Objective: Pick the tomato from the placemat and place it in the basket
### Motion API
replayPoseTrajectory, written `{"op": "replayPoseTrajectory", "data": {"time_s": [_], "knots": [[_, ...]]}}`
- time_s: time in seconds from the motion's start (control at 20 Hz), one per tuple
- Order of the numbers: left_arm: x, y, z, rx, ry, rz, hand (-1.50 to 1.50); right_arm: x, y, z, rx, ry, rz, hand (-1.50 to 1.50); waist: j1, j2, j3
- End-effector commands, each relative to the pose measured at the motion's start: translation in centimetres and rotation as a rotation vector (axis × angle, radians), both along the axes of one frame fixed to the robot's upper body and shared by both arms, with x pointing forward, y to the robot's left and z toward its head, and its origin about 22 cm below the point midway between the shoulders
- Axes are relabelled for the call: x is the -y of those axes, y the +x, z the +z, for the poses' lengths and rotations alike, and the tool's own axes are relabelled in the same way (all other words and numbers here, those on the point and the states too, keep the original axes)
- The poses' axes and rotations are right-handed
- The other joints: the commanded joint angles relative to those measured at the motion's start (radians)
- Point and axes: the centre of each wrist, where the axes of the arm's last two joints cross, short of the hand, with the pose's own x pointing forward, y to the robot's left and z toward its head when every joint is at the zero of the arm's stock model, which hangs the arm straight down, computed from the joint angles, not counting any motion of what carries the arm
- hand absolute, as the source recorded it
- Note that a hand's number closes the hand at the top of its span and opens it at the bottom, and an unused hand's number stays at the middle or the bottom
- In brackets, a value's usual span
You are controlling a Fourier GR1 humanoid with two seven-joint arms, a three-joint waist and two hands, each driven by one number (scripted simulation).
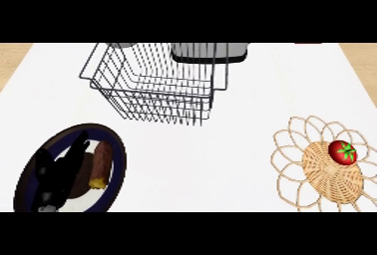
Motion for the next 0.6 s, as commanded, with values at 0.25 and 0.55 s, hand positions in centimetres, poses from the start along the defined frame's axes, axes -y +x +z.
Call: {"op": "replayPoseTrajectory", "data": {"time_s": [0.25,0.55], "knots": [[0.2,-2.0,-3.0,-0.135,-0.022,0.025,0.0,-0.9,0.1,-7.7,0.009,0.033,0.002,-1.5,-0.003,0.01,-0.011],[-1.2,-1.7,-1.4,-0.13,-0.02,0.02,0.0,-1.6,0.5,-11.0,-0.02,-0.045,-0.016,-1.5,0.011,0.011,-0.011]]}}
